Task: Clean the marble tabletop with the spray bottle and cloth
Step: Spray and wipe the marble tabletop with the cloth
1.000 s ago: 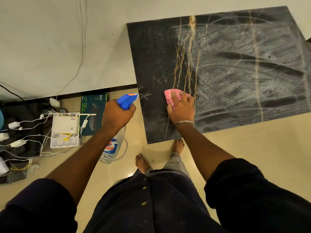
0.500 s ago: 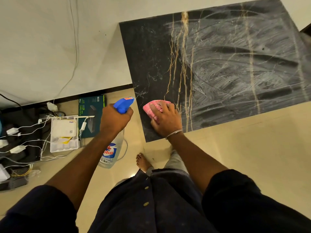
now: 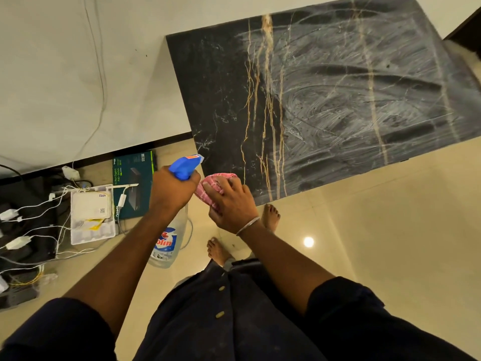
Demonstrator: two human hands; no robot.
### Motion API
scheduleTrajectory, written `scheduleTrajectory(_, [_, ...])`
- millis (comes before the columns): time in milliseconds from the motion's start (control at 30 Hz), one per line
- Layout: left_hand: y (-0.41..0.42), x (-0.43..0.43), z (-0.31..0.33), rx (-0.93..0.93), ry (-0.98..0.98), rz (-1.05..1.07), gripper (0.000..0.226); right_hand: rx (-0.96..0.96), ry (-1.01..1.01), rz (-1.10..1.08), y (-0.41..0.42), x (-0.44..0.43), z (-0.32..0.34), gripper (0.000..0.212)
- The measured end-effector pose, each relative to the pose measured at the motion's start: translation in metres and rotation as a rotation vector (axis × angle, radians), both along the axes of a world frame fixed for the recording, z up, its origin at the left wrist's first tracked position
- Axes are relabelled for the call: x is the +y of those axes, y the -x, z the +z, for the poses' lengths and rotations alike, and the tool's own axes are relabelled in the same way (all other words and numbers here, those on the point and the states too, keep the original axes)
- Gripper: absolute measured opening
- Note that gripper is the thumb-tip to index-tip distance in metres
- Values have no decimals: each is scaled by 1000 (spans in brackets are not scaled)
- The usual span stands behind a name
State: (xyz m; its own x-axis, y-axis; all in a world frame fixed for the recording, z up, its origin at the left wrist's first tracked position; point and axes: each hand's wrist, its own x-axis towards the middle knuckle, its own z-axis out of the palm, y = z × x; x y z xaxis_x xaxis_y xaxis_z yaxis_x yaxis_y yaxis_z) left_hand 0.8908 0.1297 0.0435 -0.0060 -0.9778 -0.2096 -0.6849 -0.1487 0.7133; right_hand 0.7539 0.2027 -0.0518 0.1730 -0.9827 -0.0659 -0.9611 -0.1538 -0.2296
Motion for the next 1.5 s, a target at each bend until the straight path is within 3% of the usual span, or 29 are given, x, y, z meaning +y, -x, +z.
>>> scheduleTrajectory(67, [3, -1, 0, -15, -5, -21, 19, 16, 18, 1, 26, 4, -1, 62])
scheduleTrajectory(200, [9, -3, -4, 6, -12, -44, 17, 36, 89, -239, 80, 18, -8, 63])
scheduleTrajectory(367, [19, -4, -9, 26, 10, -69, 16, 52, 72, -467, 60, 20, -3, 63])
scheduleTrajectory(533, [33, -6, -12, 14, -3, -113, 17, -11, 20, -88, 24, 21, -1, 57])
scheduleTrajectory(633, [40, -11, -12, 15, -6, -124, 18, 2, 48, -12, 46, 19, 1, 59])
scheduleTrajectory(833, [51, -18, -11, 21, -12, -127, 19, 45, 76, -458, 144, 20, -5, 60])
scheduleTrajectory(1000, [58, -20, -10, 26, -16, -102, 20, -4, 0, -825, 118, 0, 3, 61])
scheduleTrajectory(1133, [64, -20, -6, 43, 7, -125, 15, -29, 21, -454, 72, -9, 2, 60])
scheduleTrajectory(1267, [69, -24, -5, 43, 14, -132, 14, -25, 2, -148, 77, -13, 3, 58])
scheduleTrajectory(1367, [69, -28, -7, 37, -9, -131, 16, 13, 30, -194, 113, -15, -2, 58])
scheduleTrajectory(1500, [68, -34, -7, 56, 2, -123, 16, 28, 5, -509, 157, -25, 4, 58])
